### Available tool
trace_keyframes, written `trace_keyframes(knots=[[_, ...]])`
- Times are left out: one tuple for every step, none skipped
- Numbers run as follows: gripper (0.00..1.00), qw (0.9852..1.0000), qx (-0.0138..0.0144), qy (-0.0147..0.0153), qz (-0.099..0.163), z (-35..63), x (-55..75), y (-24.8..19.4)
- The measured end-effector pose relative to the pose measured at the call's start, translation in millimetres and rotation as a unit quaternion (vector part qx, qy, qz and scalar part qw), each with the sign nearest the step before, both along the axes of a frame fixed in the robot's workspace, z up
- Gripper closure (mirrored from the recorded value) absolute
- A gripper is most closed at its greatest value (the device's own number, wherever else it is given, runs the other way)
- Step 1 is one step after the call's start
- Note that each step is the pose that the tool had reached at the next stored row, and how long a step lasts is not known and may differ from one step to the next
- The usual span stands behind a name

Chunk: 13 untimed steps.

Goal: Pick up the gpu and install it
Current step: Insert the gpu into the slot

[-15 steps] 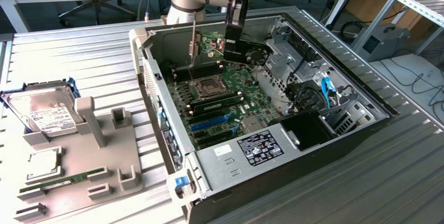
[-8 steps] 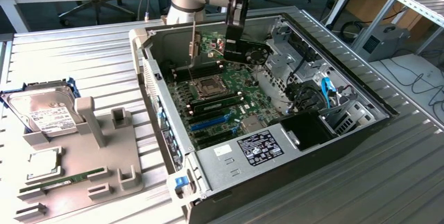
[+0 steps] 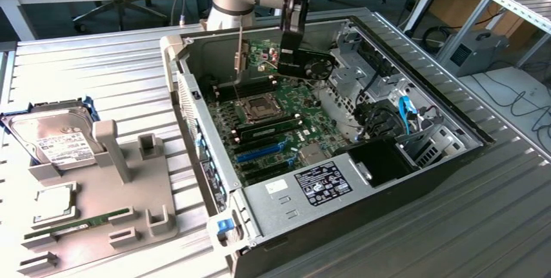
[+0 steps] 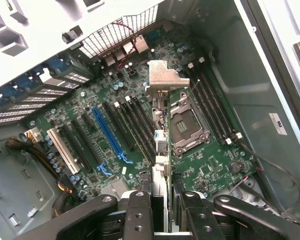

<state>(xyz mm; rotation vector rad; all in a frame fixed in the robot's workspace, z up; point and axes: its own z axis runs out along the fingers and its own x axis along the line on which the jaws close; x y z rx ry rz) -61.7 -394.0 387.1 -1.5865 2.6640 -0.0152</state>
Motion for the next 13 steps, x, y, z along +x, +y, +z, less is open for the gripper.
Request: trace_keyframes(knots=[[0.73,1.0,-0.0001,0.0,0.001,0.0,0.0,0.0],[0.73,1.0,0.0,0.0,0.003,0.0,0.0,0.0],[0.73,1.0,0.0,0.0,0.004,0.0,0.0,0.0],[0.73,1.0,0.0,0.0,0.005,0.0,0.0,0.0],[0.73,1.0,0.0,0.0,0.007,0.0,0.0,0.0],[0.73,1.0,0.0,0.0,0.008,0.0,0.0,0.0],[0.73,1.0,0.0,0.0,0.009,0.0,0.0,0.0],[0.73,0.9999,0.0,0.0,0.011,0.0,0.0,0.0],[0.73,0.9999,0.0,0.0,0.012,0.0,0.0,0.0],[0.73,0.9999,0.0,0.0,0.014,0.0,0.0,0.0],[0.73,0.9999,0.0,0.0,0.015,0.0,0.0,0.0],[0.73,0.9999,0.0,0.0,0.017,0.0,0.0,0.0],[0.73,0.9998,0.0,0.0,0.018,0.0,0.0,0.0]])
